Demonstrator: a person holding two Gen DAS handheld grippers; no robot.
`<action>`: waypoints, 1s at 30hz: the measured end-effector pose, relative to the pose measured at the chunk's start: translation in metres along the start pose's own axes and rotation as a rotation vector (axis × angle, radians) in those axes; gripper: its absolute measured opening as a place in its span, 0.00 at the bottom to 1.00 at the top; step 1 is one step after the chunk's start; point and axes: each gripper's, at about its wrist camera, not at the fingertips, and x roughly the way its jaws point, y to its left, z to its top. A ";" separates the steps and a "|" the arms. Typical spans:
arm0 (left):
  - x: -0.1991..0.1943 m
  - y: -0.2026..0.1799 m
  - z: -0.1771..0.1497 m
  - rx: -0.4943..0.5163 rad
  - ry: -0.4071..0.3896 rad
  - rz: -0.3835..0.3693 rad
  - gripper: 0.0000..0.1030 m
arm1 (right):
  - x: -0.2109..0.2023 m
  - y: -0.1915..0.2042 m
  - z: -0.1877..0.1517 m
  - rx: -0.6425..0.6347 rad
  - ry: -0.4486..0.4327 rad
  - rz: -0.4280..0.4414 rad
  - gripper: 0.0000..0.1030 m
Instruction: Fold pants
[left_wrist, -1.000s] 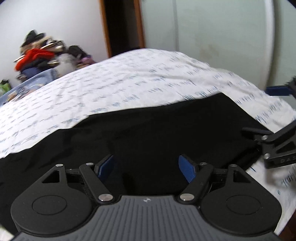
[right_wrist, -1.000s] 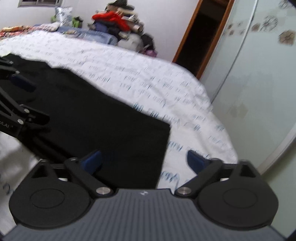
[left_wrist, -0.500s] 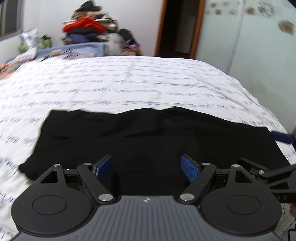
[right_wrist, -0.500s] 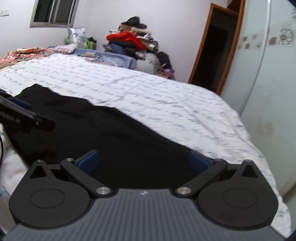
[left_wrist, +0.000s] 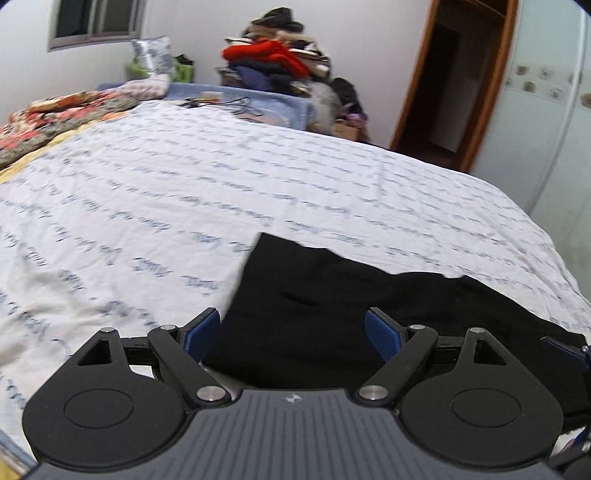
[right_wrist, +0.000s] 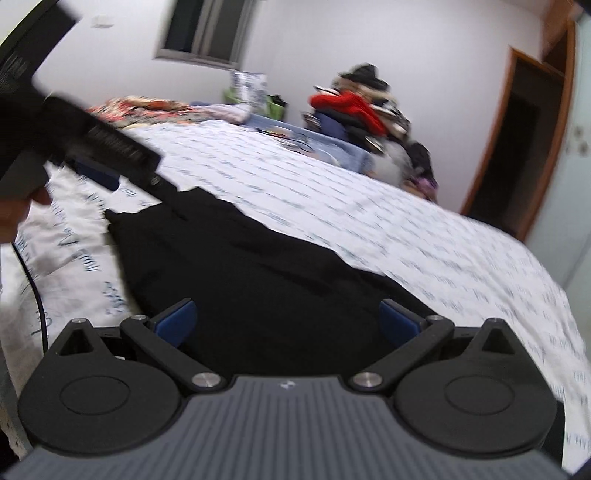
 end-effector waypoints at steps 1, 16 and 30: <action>-0.001 0.005 0.000 -0.005 0.000 0.014 0.83 | 0.003 0.010 0.003 -0.030 -0.006 0.009 1.00; 0.015 0.077 -0.012 -0.429 0.161 -0.200 0.83 | 0.052 0.135 0.007 -0.611 -0.079 -0.048 1.00; 0.043 0.072 -0.018 -0.550 0.243 -0.245 0.83 | 0.092 0.163 0.011 -0.728 -0.046 -0.017 0.25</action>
